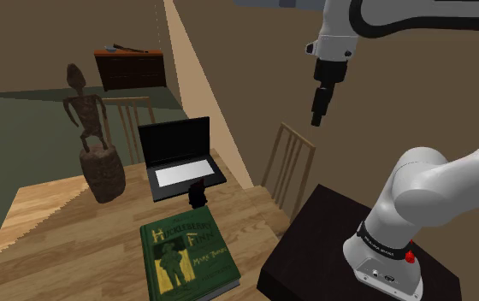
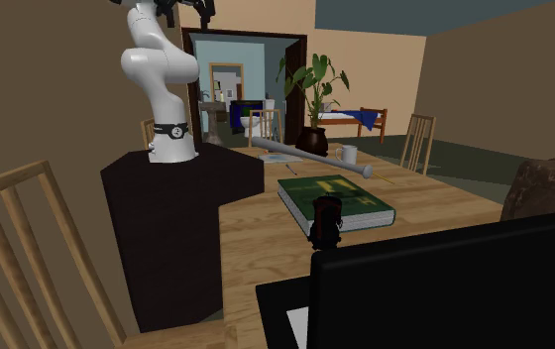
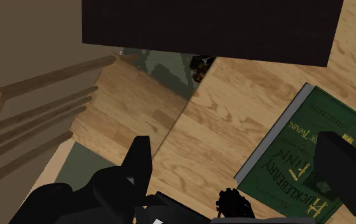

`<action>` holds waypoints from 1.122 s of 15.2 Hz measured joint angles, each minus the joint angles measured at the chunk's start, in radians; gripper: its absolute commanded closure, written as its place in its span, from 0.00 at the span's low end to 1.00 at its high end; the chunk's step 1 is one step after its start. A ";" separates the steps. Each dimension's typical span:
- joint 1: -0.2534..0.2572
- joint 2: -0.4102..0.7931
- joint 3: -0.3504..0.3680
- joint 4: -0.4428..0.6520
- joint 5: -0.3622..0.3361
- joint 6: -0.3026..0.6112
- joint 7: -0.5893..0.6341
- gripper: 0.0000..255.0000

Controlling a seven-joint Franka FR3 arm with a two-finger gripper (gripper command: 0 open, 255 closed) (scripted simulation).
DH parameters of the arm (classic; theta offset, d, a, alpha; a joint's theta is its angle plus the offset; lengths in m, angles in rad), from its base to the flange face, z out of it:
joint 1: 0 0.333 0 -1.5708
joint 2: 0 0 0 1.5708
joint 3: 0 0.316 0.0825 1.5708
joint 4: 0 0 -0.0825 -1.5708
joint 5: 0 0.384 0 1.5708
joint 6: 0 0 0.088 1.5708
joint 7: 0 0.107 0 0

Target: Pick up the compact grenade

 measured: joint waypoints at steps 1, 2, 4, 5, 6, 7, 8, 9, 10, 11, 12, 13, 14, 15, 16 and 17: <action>0.000 0.000 0.000 0.000 0.000 0.000 0.000 0.00; 0.000 0.014 0.007 0.001 0.006 0.014 0.012 0.00; 0.002 0.041 0.033 -0.029 0.026 0.072 0.056 0.00; 0.001 0.062 0.042 -0.035 0.033 0.101 0.076 0.00; 0.001 0.089 0.056 -0.042 0.043 0.137 0.101 0.00; 0.002 0.110 0.070 -0.051 0.053 0.170 0.126 0.00; 0.000 0.133 0.080 -0.065 0.060 0.208 0.147 0.00; 0.000 0.161 0.094 -0.066 0.069 0.240 0.172 0.00; -0.001 0.182 0.104 -0.071 0.075 0.269 0.194 0.00; -0.003 0.220 0.116 -0.072 0.081 0.310 0.217 0.00; -0.001 0.253 0.133 -0.072 0.090 0.346 0.246 0.00; -0.002 0.282 0.145 -0.075 0.095 0.381 0.270 0.00; -0.005 0.320 0.156 -0.071 0.098 0.417 0.292 0.00; -0.009 0.351 0.164 -0.066 0.099 0.446 0.312 0.00; -0.009 0.387 0.179 -0.064 0.103 0.482 0.340 0.00; -0.012 0.432 0.189 -0.050 0.102 0.515 0.363 0.00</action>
